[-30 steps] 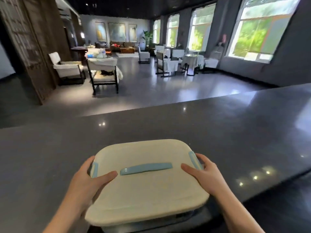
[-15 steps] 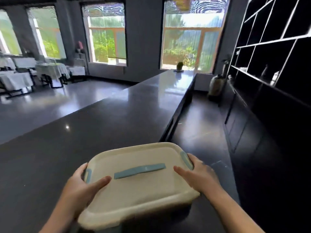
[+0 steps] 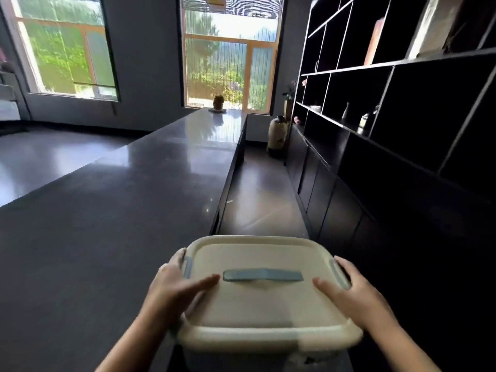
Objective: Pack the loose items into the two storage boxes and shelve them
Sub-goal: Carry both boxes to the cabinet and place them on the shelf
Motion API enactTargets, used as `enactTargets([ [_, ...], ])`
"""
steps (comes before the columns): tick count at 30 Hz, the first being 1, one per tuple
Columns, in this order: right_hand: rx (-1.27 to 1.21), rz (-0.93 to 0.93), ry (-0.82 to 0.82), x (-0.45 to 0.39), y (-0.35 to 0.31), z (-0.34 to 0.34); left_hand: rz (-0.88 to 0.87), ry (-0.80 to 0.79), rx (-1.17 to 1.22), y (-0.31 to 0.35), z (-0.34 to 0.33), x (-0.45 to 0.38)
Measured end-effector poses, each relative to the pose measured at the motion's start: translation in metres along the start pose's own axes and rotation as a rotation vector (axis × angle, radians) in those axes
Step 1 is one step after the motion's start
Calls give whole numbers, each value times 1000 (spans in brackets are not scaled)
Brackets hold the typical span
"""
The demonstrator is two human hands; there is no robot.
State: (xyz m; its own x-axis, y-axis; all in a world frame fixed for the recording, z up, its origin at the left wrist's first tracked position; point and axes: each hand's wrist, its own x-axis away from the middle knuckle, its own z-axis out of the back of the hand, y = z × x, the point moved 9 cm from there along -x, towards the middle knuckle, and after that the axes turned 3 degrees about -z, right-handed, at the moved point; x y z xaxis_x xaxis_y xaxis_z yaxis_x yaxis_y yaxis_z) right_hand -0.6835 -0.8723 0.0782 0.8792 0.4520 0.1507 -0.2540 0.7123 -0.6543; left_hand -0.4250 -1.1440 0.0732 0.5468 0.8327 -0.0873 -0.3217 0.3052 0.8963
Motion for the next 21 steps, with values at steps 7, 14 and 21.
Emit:
enactTargets([
  [7, -20, -73, 71, -118, 15, 23, -57, -90, -26, 17, -94, -125],
  [14, -60, -81, 107, -262, 6, 46, -111, -140, -69, 52, -179, -263],
  [21, -32, -65, 84, -419, -45, 46, -106, -95, -75, 57, -220, -410],
])
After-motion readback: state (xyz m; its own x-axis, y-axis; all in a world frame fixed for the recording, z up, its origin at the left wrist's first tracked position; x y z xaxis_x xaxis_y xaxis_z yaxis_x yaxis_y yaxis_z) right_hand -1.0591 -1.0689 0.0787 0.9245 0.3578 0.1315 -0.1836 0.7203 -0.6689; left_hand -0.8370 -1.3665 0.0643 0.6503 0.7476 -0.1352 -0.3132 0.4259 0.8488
